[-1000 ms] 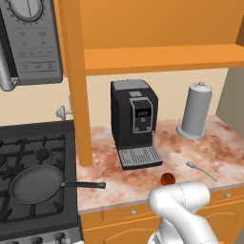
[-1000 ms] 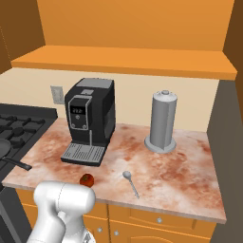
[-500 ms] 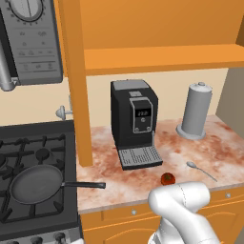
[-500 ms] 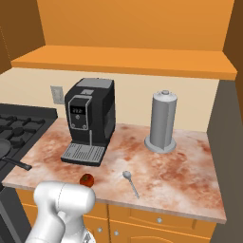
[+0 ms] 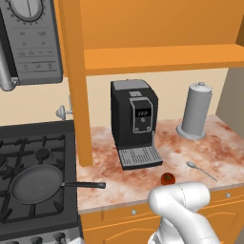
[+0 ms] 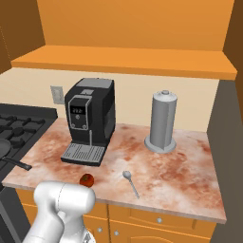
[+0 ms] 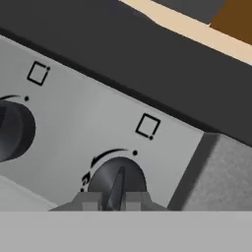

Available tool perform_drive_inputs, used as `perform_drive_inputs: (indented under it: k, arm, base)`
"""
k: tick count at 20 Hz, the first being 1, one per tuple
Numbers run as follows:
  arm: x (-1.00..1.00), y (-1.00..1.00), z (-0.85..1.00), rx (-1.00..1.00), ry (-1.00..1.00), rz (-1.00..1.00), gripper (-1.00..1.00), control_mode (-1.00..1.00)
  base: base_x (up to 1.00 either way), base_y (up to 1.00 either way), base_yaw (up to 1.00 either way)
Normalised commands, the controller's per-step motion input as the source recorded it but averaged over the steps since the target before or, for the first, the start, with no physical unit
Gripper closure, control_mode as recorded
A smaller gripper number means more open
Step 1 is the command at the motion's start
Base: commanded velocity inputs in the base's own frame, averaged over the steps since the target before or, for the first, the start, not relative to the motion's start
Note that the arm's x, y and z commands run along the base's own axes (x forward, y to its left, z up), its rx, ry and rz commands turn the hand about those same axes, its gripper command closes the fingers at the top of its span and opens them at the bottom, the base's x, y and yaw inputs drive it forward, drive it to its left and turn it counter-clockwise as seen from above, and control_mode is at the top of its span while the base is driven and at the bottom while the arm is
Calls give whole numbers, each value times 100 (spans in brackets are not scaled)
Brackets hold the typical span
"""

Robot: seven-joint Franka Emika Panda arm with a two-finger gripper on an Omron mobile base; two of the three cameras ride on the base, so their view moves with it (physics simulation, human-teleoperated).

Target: Pick the pan from the cabinet and place it on the stove. Then turn on the stove burner for the pan.

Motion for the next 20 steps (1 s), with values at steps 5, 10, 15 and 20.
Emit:
perform_drive_inputs:
  k: [5,10,15,20]
  arm:
    - [-7,0,17,-21,0,-2,100,-100]
    - [-3,0,22,-23,0,-1,100,-100]
    - [-1,0,18,-26,1,0,100,-100]
    - [-1,0,13,-29,1,0,100,-100]
  base:
    - [0,0,0]
    - [0,0,0]
    - [0,0,0]
    - [0,0,0]
